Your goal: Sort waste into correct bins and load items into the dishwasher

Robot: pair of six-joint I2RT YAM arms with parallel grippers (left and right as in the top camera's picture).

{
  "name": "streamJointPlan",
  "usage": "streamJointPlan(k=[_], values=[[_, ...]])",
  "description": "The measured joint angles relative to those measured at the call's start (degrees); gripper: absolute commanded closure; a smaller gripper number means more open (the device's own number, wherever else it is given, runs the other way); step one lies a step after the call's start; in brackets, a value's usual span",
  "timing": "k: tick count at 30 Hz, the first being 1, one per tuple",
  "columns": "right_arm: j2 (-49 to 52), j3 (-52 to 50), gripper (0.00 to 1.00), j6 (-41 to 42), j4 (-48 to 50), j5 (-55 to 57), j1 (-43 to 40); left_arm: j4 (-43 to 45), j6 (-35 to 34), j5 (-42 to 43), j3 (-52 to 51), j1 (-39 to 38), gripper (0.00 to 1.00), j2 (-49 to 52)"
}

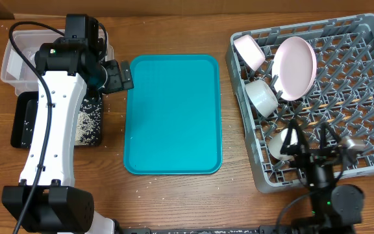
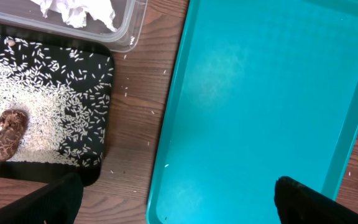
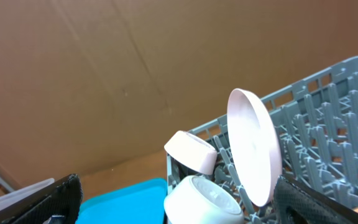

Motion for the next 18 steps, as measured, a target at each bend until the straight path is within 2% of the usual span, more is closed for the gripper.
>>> streamJointPlan(k=[5,10,18], values=[[-5.51,-8.41,0.00,-1.03,2.32,1.31,0.33,-0.04,0.00,0.02,0.00,0.00,0.00,0.00],[-7.41,-12.39,0.00,-1.53,2.21,2.67,0.33,0.00,0.00,0.02,0.00,0.00,0.00,0.00],[-7.48,-12.66,0.00,-1.66,2.16,2.69,0.33,-0.02,0.00,0.02,0.00,0.00,0.00,0.00]])
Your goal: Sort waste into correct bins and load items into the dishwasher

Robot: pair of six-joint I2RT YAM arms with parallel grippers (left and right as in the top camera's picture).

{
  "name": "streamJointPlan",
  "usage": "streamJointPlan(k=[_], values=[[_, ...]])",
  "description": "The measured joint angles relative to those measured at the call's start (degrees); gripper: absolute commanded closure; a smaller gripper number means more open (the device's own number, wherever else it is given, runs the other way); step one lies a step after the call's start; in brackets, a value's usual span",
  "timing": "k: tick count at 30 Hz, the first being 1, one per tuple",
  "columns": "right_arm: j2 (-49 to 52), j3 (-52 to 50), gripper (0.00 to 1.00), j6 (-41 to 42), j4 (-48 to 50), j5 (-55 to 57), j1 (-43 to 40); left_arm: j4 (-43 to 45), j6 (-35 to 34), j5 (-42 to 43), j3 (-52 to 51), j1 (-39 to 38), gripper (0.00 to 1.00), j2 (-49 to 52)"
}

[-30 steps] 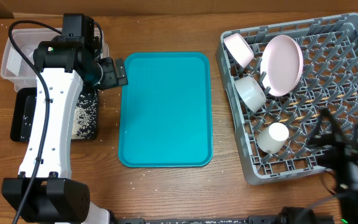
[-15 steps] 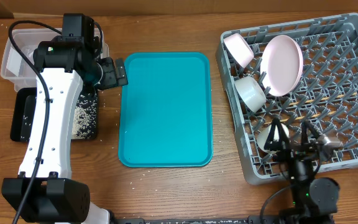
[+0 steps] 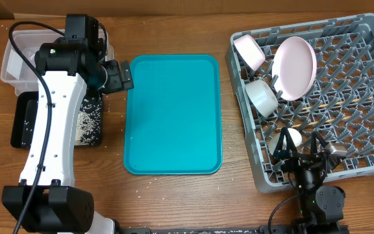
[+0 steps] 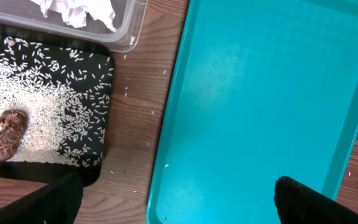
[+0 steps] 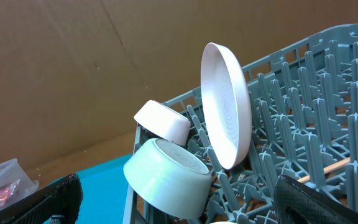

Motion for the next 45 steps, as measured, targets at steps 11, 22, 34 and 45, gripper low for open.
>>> streamJointPlan(k=[11,22,34,45], values=[[0.00,0.00,0.00,-0.13,0.00,0.02,0.00,0.00,0.00,0.00,0.00,0.00,0.00,0.00],[0.00,0.02,0.00,-0.11,0.00,0.07,0.00,-0.22,0.22,-0.39,0.00,-0.04,0.00,-0.92],[0.00,0.02,0.00,-0.13,0.00,0.11,-0.02,47.08,7.82,0.44,-34.21,-1.95,0.00,-41.09],[0.00,0.02,0.00,-0.13,0.04,0.11,-0.02,70.25,9.68,2.99,-78.47,-1.95,0.00,-73.59]])
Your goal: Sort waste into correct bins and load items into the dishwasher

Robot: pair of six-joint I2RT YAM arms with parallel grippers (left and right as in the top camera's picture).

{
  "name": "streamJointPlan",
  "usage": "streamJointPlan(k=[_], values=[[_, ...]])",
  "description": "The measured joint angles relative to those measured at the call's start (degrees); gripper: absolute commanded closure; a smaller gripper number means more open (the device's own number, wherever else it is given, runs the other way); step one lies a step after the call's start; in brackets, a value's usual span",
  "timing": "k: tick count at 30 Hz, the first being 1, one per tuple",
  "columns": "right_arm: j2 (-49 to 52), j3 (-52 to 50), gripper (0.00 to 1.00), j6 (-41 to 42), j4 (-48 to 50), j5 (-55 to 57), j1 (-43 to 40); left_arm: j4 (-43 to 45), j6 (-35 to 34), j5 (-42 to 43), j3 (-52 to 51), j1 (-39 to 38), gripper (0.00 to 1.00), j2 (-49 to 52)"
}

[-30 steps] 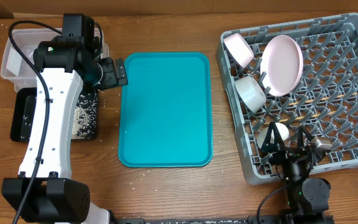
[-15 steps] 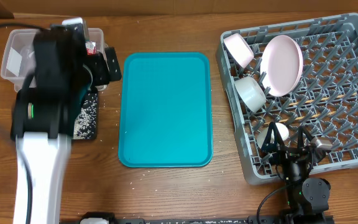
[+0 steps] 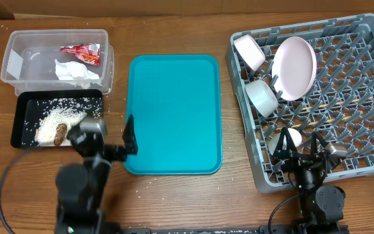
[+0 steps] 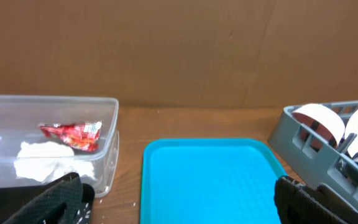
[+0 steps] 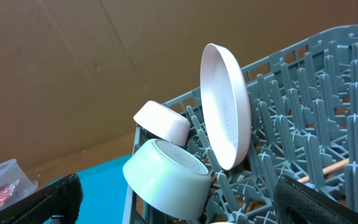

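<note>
The teal tray [image 3: 174,114] lies bare in the middle of the table. At the far left a clear bin [image 3: 15,62] holds a red wrapper [image 3: 82,52] and white tissue [image 3: 70,70]. In front of it a black tray [image 3: 21,127] holds rice and a brown food scrap [image 3: 58,134]. The grey dish rack [image 3: 362,39] carries a pink plate [image 3: 295,67], pink cup [image 3: 249,51], pale bowl [image 3: 263,97] and white cup [image 3: 284,140]. My left gripper [image 3: 107,140] is open and empty, low at the tray's front left corner. My right gripper [image 3: 300,155] is open and empty at the rack's front edge.
Stray rice grains lie on the wood around the black tray. From the left wrist the teal tray [image 4: 210,180], clear bin [image 4: 107,124] and rack corner [image 4: 309,149] are seen level across the table. A brown cardboard wall [image 5: 73,74] stands behind the table.
My left arm was stretched out, its gripper facing down between the black tray and the teal tray; now it sits folded at the front left, facing level across the table. The right arm has not moved.
At first my left gripper hung open over the gap between black tray and teal tray, and my right gripper was over the rack's front part. Then the right gripper sat lower at the rack's front edge. Now the left arm is also drawn back, both grippers empty.
</note>
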Motion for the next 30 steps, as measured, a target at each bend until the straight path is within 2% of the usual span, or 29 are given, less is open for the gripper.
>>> streamJointPlan(k=[3,12,18,30], values=[[0.02,0.00,0.00,0.00,0.04,0.02,0.02,1.77,0.02,0.04,-8.46,0.00,0.00,-8.81],[-0.04,0.00,0.00,0.00,-0.02,0.02,0.02,2.05,0.44,0.13,-19.19,0.00,0.00,-22.40],[-0.07,-0.02,0.00,0.00,-0.02,0.02,0.02,-1.36,1.55,0.17,-20.44,0.00,0.00,-23.10],[-0.07,-0.02,0.00,0.00,0.00,0.02,0.02,-1.31,1.53,0.20,-20.44,0.00,0.00,-23.12]])
